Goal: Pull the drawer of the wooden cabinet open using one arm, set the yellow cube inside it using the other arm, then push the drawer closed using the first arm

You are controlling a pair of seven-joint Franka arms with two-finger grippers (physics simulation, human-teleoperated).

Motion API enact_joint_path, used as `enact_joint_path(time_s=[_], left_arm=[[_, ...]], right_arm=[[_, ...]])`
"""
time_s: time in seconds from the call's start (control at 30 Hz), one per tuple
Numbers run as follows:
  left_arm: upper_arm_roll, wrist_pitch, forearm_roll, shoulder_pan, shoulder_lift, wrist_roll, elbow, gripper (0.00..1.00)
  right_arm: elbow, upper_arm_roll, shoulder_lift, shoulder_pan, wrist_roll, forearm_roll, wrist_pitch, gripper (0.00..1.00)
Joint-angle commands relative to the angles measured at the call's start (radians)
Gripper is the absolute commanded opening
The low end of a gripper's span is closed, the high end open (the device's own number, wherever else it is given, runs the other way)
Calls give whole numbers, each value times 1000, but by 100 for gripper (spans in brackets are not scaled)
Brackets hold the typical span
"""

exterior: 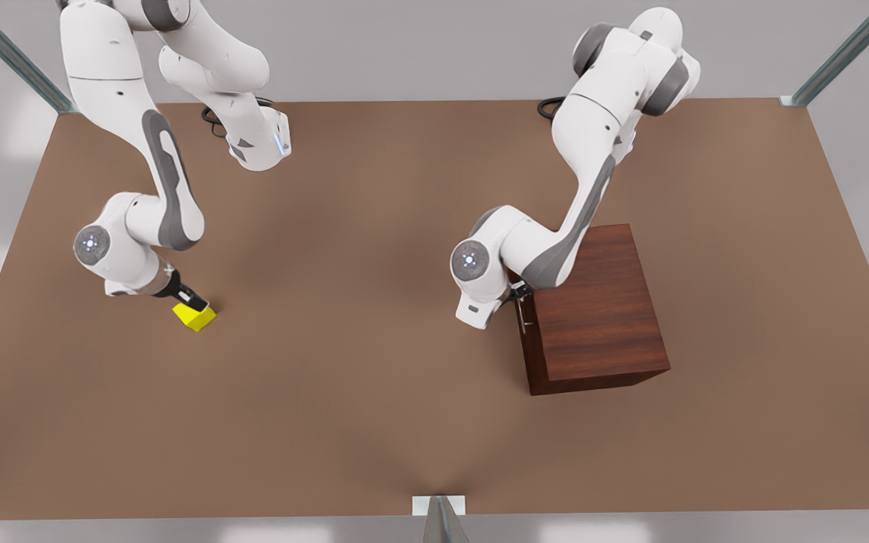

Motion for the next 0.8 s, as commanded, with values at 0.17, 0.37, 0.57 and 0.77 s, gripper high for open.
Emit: enact_joint_path(time_s=[0.17,0.37,0.57,0.77], left_arm=[[0,-3,85,-17,10,-61,-1,100],[-3,8,105,-26,34,-40,8,100],[-6,29,97,-44,36,-49,11,100],[-6,52,99,-64,48,-55,31,100]], right_arm=[[-20,0,38,-6,107,-2,81,100],[-41,0,69,-26,94,-14,110,100],[-29,-2,112,-34,94,-20,131,100],[-12,-2,173,-41,94,-22,188,100]])
